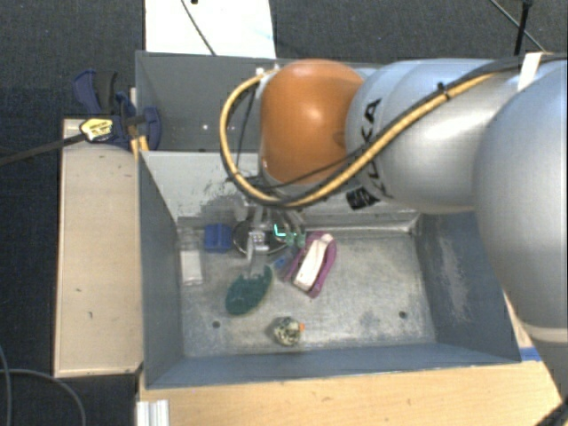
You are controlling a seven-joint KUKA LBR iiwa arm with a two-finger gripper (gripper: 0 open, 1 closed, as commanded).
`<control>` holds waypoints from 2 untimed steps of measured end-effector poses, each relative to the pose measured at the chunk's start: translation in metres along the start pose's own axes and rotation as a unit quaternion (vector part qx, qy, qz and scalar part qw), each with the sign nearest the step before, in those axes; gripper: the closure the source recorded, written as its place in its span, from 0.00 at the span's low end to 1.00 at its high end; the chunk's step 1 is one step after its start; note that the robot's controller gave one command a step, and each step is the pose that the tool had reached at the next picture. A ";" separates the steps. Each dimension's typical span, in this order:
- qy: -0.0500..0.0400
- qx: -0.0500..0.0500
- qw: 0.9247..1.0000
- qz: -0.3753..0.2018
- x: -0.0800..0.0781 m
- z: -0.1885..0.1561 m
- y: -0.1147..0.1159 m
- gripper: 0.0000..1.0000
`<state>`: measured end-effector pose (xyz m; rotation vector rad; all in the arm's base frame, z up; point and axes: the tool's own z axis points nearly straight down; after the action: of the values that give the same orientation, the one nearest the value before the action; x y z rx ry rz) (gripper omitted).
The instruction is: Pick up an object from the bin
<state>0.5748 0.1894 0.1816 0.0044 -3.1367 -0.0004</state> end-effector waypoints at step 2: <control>-0.010 -0.002 0.999 -0.032 0.091 0.109 -0.038 0.00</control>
Offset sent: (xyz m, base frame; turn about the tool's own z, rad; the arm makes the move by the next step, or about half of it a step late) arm -0.0536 -0.0457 -0.0914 0.1942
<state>0.4832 0.1508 0.0731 0.1070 -3.1548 -0.0058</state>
